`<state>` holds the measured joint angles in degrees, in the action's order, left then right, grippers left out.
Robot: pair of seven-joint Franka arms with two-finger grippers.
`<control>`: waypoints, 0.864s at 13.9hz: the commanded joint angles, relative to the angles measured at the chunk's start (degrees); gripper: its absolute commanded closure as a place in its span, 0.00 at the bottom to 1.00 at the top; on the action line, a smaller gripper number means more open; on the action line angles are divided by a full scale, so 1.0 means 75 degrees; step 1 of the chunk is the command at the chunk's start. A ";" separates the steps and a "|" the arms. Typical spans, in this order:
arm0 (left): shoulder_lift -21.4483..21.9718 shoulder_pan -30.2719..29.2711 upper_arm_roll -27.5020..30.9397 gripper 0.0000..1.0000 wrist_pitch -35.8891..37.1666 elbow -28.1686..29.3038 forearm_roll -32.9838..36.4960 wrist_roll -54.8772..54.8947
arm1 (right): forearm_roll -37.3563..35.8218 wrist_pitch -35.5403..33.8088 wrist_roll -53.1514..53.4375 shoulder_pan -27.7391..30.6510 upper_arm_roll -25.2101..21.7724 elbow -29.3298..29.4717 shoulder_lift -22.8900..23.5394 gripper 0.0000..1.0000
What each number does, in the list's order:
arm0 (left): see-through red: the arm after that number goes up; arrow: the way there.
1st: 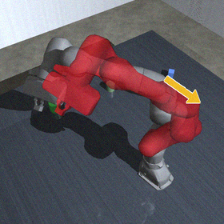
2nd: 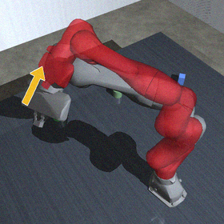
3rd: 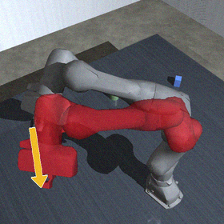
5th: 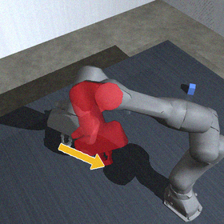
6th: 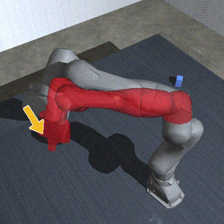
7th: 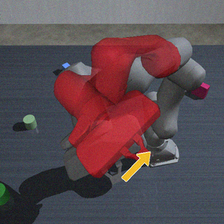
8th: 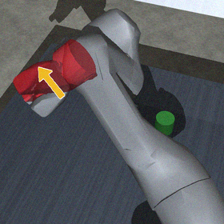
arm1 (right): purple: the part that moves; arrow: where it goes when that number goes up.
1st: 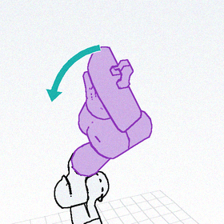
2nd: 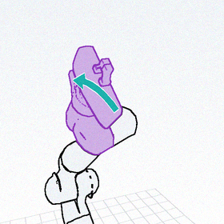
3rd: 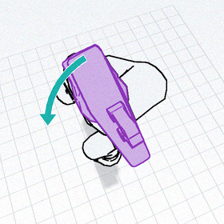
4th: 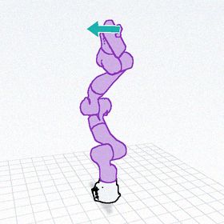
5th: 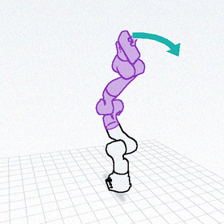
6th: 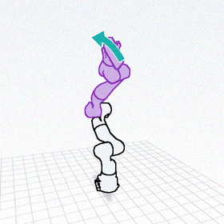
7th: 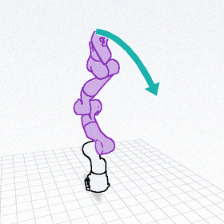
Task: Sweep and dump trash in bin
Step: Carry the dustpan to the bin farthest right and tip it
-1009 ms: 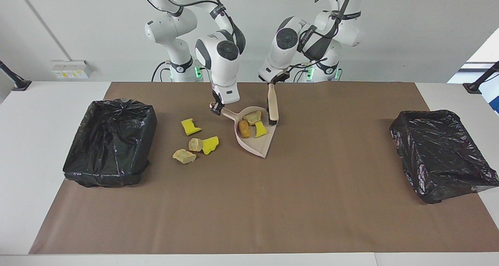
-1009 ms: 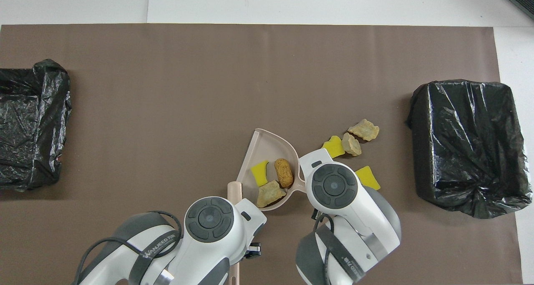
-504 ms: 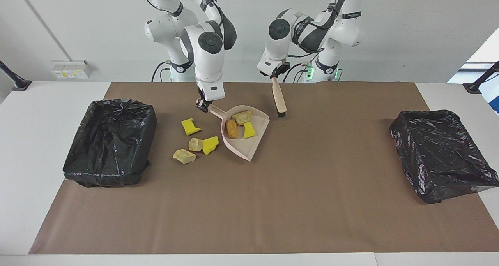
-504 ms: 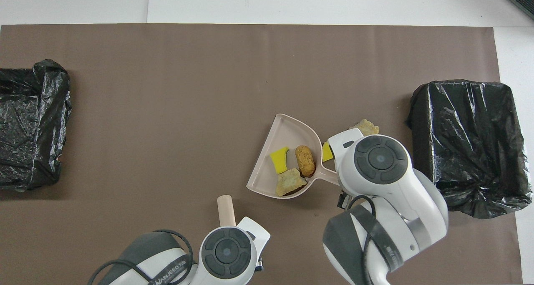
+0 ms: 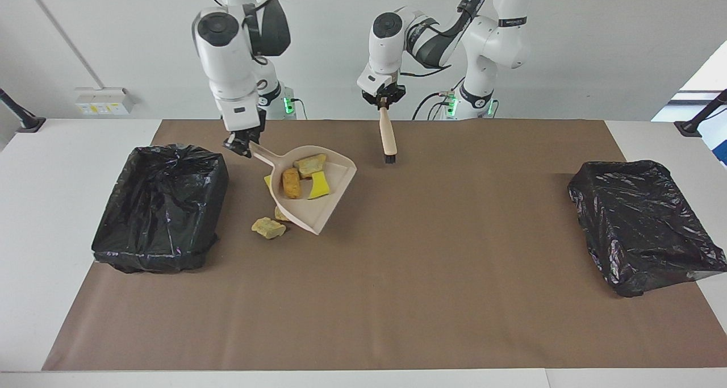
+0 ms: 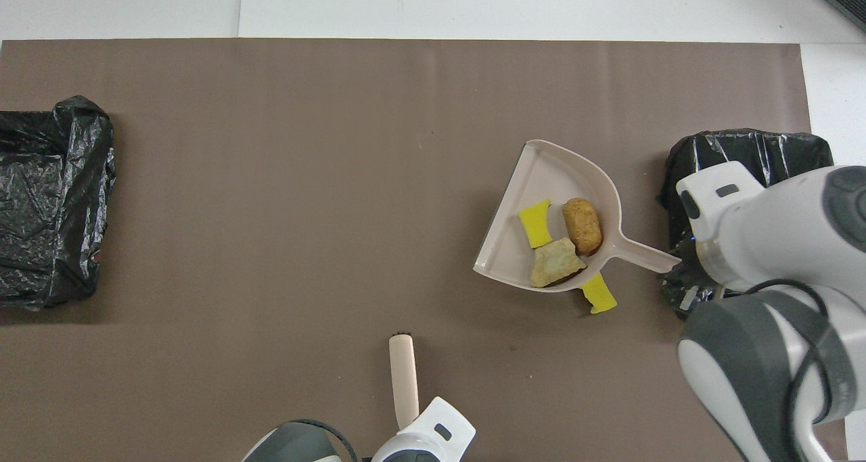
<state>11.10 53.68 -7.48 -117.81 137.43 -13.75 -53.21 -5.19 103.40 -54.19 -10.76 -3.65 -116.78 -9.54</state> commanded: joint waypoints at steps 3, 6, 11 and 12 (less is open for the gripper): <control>-0.0285 0.0401 0.0096 1.00 -0.0428 0.0109 0.0146 -0.0113 | 0.0375 -0.0263 -0.2110 0.2086 0.0018 0.0571 0.0112 1.00; -0.0297 0.0413 0.0096 1.00 -0.0615 0.0284 0.0146 -0.0066 | 0.0330 -0.0414 -0.2979 0.3037 -0.0029 0.1295 0.0509 1.00; -0.0613 0.0472 0.0096 0.56 -0.0897 0.0332 0.0146 0.0040 | -0.1111 -0.0159 -0.4713 0.4151 -0.0076 0.2083 0.0991 1.00; -0.0660 0.0414 0.0107 0.44 -0.0897 0.0308 0.0146 0.0040 | -0.1298 0.0156 -0.5064 0.4327 -0.0076 0.2083 0.1026 1.00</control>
<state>6.55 56.09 -7.50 -123.34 139.18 -13.53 -53.03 -12.17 102.82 -87.59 19.24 -4.95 -103.12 -3.32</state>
